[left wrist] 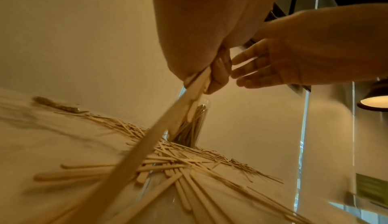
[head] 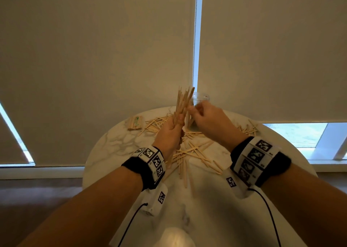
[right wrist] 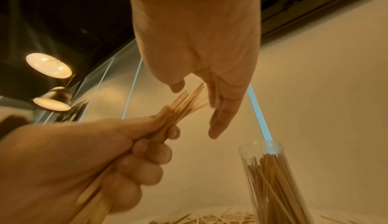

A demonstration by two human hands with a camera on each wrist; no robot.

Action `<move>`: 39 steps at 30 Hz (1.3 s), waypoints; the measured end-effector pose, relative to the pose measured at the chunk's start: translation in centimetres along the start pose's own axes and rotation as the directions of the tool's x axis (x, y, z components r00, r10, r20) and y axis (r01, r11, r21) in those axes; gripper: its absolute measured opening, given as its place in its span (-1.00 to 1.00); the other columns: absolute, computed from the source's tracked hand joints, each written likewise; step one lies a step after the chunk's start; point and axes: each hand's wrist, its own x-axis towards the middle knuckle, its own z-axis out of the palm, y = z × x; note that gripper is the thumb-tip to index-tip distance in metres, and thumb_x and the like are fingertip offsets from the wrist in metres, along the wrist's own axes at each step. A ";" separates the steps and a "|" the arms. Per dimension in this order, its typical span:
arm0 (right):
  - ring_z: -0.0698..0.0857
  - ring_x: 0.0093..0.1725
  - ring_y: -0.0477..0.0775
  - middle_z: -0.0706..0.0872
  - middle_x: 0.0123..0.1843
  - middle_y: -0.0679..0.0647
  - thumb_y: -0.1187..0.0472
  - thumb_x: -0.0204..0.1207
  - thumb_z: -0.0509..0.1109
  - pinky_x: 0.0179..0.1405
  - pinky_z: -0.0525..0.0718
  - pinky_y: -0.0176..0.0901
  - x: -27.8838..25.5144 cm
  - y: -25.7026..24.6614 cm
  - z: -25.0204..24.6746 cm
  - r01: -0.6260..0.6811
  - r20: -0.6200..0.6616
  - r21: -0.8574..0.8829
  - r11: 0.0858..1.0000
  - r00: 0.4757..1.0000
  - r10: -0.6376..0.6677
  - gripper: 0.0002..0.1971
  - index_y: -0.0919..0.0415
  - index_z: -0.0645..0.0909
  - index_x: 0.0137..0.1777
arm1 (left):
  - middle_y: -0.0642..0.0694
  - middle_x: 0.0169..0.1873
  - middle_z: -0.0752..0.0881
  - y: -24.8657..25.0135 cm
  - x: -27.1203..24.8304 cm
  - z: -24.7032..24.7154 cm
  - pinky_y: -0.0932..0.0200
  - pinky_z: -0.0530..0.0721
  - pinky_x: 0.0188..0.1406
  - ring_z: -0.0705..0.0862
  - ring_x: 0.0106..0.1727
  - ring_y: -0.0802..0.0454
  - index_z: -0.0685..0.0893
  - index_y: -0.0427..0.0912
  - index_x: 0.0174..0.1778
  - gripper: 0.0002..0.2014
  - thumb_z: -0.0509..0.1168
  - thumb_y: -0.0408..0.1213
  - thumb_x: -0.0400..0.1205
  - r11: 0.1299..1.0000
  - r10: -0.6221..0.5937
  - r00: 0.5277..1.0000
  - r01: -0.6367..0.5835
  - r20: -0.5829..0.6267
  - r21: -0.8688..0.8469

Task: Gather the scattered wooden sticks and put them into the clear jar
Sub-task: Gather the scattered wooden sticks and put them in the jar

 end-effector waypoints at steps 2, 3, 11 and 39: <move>0.70 0.09 0.04 0.69 0.18 0.02 -0.29 0.66 0.18 0.07 0.65 -0.06 0.7 -0.7 -1.0 -0.107 0.028 0.203 0.973 0.994 0.103 -0.33 0.09 0.23 0.63 | 0.03 -0.49 0.41 0.2 -0.5 0.6 0.24 0.30 -0.63 0.31 -0.58 0.15 0.51 0.05 -0.12 -0.70 0.11 0.17 0.74 1.000 -0.014 0.999 0.014 0.040 0.004; 0.70 0.14 0.07 0.67 0.23 0.06 -0.27 0.66 0.20 0.08 0.61 -0.10 1.1 -0.8 -1.3 -0.112 0.022 0.270 0.956 0.994 0.110 -0.28 0.02 0.08 0.70 | 0.03 -0.48 0.40 0.1 -0.7 1.0 0.23 0.29 -0.64 0.30 -0.58 0.16 0.50 0.00 -0.12 -0.68 0.13 0.16 0.74 1.000 -0.020 0.998 0.019 0.067 0.012; 0.72 -0.20 -0.03 0.77 -0.14 -0.01 0.09 0.70 0.19 -0.40 0.54 -0.29 2.8 -1.3 -2.2 0.022 -0.091 0.119 0.993 0.996 -0.011 -0.81 0.11 0.61 0.07 | -0.03 -0.49 0.39 0.5 -1.3 2.5 0.16 0.21 -0.60 0.24 -0.56 0.09 0.52 -0.12 -0.07 -0.61 0.30 0.18 0.66 0.999 -0.020 0.988 0.026 0.155 -0.034; 0.83 -0.30 0.06 0.86 -0.20 0.22 0.27 0.53 0.54 -0.19 0.84 -0.13 -4.5 0.6 3.9 -0.262 0.428 0.368 0.892 0.900 0.088 -0.83 0.39 0.70 -0.03 | 0.01 -0.51 0.37 1.1 0.7 0.3 0.25 0.37 -0.62 0.29 -0.55 0.12 0.40 -0.09 -0.14 -0.71 0.20 0.02 0.76 0.884 -0.102 0.984 0.022 -0.147 -0.466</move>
